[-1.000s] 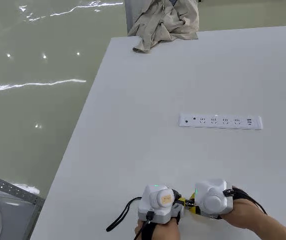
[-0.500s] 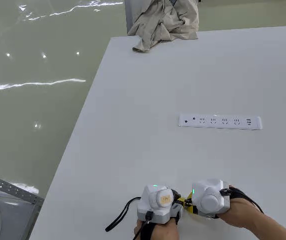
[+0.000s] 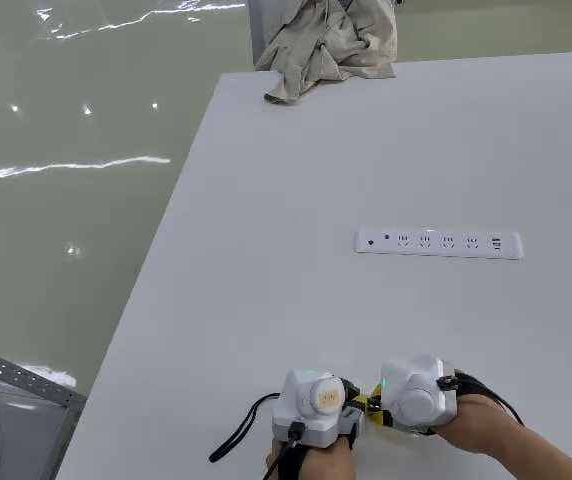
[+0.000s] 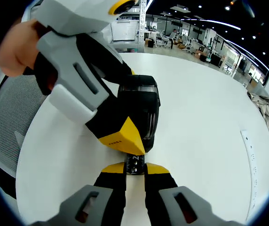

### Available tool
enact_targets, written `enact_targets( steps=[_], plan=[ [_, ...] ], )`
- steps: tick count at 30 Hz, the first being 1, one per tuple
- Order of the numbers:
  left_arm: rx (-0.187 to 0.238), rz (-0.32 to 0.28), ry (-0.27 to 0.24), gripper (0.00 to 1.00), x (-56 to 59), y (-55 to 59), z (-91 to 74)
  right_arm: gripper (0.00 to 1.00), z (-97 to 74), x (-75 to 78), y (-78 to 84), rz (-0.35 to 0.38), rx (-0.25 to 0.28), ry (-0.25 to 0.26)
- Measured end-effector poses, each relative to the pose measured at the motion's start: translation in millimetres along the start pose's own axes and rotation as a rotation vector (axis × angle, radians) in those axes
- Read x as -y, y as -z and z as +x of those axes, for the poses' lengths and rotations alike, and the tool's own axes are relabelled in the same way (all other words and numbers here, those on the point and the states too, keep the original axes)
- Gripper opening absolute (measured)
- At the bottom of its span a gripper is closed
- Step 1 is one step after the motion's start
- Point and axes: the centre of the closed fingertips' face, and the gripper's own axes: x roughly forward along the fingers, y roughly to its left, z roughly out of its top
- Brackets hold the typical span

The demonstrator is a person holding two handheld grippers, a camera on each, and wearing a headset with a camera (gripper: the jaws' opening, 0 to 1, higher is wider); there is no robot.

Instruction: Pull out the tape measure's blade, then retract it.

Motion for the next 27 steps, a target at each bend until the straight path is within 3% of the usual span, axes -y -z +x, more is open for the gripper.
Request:
enact_targets(
  steps=[8,27],
  plan=[
    [0.010,0.000,-0.003,0.62,-0.2,0.5,-0.1,0.14,-0.1,0.2,-0.8,0.018,0.045,0.013],
    [-0.002,-0.001,-0.001,0.61,0.1,1.7,0.7,0.14,3.4,1.5,-5.8,0.009,0.036,0.003]
  ],
)
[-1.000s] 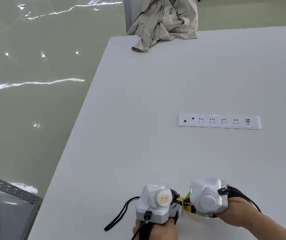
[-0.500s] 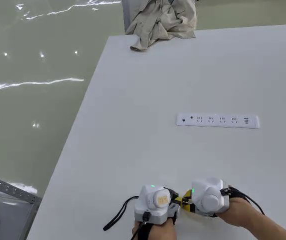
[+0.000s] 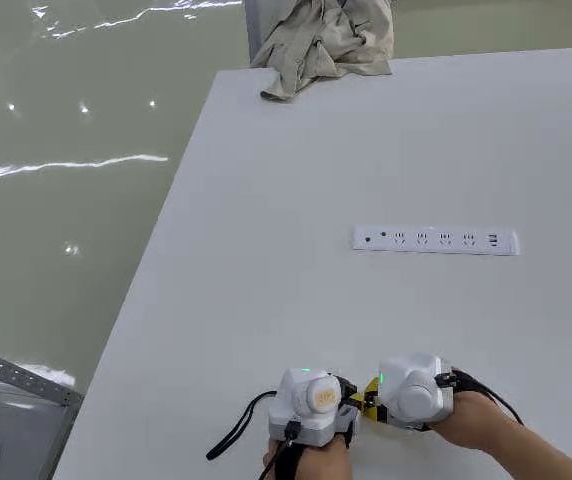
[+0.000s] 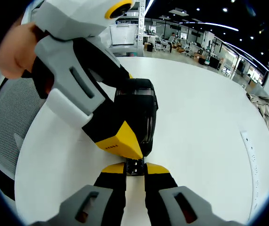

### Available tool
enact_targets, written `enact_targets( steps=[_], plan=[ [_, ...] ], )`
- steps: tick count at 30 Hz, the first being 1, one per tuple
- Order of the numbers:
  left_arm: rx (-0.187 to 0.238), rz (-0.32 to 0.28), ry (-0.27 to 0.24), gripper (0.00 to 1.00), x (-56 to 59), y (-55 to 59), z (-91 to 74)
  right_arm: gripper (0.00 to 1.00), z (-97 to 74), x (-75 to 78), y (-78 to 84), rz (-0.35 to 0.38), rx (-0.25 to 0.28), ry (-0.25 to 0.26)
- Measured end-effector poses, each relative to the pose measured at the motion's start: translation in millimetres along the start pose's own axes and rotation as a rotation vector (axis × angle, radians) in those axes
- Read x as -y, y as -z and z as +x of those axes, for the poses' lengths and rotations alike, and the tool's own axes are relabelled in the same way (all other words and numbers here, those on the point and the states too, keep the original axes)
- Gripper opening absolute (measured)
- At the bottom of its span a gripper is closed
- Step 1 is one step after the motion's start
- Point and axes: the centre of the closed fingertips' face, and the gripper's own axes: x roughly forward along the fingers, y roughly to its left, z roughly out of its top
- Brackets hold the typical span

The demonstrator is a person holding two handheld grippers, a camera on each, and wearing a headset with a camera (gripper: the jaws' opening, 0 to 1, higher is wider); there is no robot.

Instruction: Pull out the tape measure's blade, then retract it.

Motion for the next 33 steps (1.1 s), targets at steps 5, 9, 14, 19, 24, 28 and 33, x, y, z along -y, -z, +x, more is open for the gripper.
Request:
enact_targets(
  steps=[5,9,14,19,24,28,33],
  plan=[
    [0.001,-0.002,-0.002,0.62,0.0,-0.1,-0.2,0.14,0.0,0.0,0.2,-0.005,-0.006,-0.001],
    [0.001,-0.003,-0.002,0.62,0.0,-0.1,-0.5,0.14,-1.1,-0.1,-0.2,0.000,0.000,-0.003],
    [0.003,-0.003,-0.003,0.62,-0.4,-0.2,-0.1,0.14,-1.3,-0.3,0.2,-0.005,-0.004,-0.001],
    [-0.001,-0.002,-0.012,0.63,-0.6,-0.4,0.6,0.14,-1.0,0.0,0.8,-0.004,-0.006,0.001],
    [-0.001,-0.004,-0.012,0.63,-0.5,-0.9,-0.3,0.15,-1.4,-0.1,0.4,-0.003,-0.008,0.006],
    [-0.002,-0.008,-0.017,0.64,-0.7,-1.3,-0.3,0.15,0.1,0.4,1.4,-0.004,-0.016,0.009],
    [0.002,-0.017,-0.017,0.64,-1.1,-3.2,-1.4,0.16,-1.1,0.2,0.2,-0.005,-0.019,0.014]
  ],
)
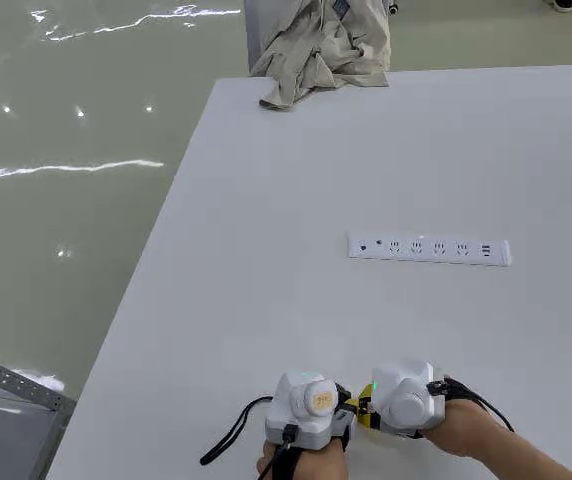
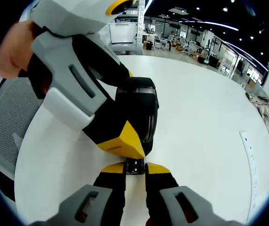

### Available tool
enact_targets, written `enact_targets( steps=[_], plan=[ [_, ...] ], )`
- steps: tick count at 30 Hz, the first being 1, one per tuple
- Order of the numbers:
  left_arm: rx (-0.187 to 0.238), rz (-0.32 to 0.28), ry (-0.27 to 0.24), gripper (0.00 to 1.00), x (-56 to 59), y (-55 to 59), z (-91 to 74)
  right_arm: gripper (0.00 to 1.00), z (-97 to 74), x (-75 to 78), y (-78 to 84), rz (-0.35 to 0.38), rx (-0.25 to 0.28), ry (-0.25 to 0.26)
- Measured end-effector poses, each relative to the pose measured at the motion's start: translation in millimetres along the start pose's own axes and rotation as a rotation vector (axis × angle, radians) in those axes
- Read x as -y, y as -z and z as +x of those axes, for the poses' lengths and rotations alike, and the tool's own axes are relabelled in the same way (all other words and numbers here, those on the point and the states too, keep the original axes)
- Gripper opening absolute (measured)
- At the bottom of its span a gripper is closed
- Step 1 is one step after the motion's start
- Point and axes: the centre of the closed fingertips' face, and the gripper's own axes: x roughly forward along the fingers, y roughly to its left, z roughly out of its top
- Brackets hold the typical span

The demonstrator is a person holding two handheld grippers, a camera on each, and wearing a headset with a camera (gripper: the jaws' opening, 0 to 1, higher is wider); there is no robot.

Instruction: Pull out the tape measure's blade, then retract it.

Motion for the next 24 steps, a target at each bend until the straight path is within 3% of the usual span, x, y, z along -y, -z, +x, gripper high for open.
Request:
enact_targets(
  steps=[11,16,24],
  plan=[
    [-0.006,-0.002,0.009,0.64,-0.5,-0.2,-2.1,0.17,0.2,1.0,0.4,0.027,-0.010,0.029],
    [-0.013,0.006,0.015,0.64,-0.3,2.1,-3.1,0.23,-0.4,4.6,1.1,0.078,-0.006,0.056],
    [-0.016,0.016,0.032,0.65,0.6,6.0,-3.8,0.24,0.6,4.7,1.6,0.130,0.004,0.093]
  ],
)
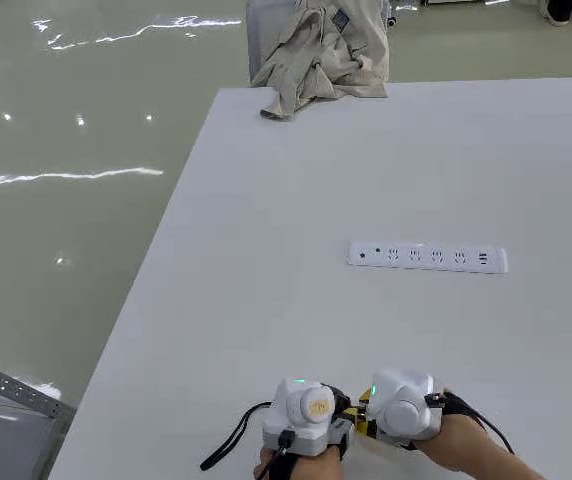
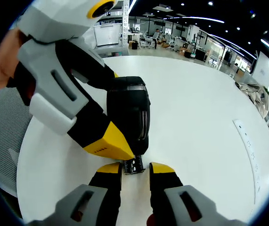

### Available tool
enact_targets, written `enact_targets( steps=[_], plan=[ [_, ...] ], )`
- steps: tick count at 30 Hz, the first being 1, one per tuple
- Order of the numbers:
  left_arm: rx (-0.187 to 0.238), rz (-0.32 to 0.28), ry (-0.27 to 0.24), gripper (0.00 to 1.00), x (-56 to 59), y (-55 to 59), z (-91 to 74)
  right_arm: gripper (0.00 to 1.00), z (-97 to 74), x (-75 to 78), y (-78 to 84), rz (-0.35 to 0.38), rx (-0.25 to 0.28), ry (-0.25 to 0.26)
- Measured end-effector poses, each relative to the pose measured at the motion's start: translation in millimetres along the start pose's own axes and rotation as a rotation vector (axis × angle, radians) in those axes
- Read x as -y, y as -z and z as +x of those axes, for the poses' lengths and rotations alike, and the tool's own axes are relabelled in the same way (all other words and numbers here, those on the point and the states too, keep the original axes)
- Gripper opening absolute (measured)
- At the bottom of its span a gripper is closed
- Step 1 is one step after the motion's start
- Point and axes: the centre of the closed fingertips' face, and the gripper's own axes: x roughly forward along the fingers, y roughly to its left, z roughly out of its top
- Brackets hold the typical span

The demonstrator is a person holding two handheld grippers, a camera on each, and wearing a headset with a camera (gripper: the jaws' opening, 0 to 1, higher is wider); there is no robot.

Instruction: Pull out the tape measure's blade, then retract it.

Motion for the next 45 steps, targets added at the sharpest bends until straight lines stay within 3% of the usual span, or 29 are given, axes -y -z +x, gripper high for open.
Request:
enact_targets(
  steps=[9,14,23,31,45],
  plan=[
    [0.014,0.007,0.025,0.69,1.3,-0.3,-5.5,0.28,-4.5,0.8,2.8,0.082,0.010,0.048],
    [0.024,0.011,0.036,0.72,-1.0,-1.6,-8.2,0.32,-10.4,-2.0,4.1,0.166,0.035,0.079],
    [0.023,0.032,0.061,0.75,-3.6,1.0,-15.7,0.35,-25.9,-1.9,-6.5,0.225,0.079,0.141],
    [0.059,0.047,0.089,0.76,-4.1,-4.1,-25.6,0.38,-41.8,-3.2,-6.4,0.293,0.088,0.184],
    [0.082,0.063,0.113,0.78,-9.3,3.6,-40.7,0.40,-59.2,-14.9,-9.8,0.370,0.107,0.242]
  ],
)
